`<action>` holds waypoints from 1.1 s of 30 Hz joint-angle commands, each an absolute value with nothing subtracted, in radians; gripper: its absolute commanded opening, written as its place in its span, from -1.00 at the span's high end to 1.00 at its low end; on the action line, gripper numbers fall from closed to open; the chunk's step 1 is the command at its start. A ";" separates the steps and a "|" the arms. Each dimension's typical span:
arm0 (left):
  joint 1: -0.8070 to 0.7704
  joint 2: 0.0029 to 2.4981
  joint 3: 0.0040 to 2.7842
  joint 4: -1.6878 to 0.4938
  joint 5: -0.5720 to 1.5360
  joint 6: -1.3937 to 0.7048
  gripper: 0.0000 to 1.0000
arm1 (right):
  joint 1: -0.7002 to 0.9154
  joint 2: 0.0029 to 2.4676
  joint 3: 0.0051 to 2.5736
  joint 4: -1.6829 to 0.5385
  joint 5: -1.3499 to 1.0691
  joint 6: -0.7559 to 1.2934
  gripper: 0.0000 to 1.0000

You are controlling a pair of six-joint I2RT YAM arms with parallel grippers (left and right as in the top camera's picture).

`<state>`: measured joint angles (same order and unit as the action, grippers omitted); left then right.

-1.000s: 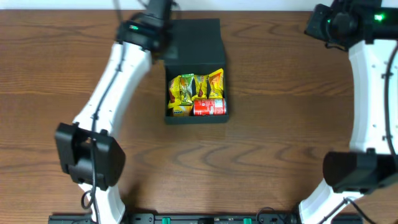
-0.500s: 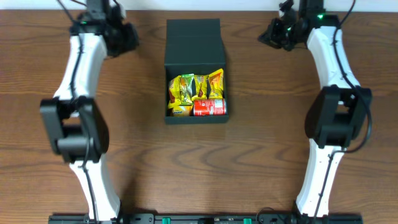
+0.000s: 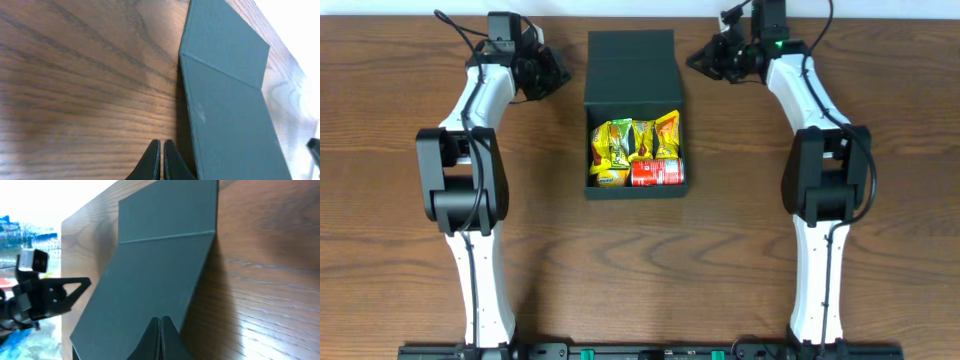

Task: Pack container
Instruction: 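Push the raised lid forward with both grippers to close the box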

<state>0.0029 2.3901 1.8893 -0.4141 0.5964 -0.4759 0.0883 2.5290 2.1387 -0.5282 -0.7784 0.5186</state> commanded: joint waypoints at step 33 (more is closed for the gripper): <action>-0.038 2.467 1.894 -0.339 0.713 -0.564 0.89 | 0.131 2.650 2.139 -0.388 -0.960 0.590 0.96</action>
<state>-0.0525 2.4527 1.8893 -0.3481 0.6655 -0.5724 0.1329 2.6568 2.1380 -0.4110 -0.8585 0.5934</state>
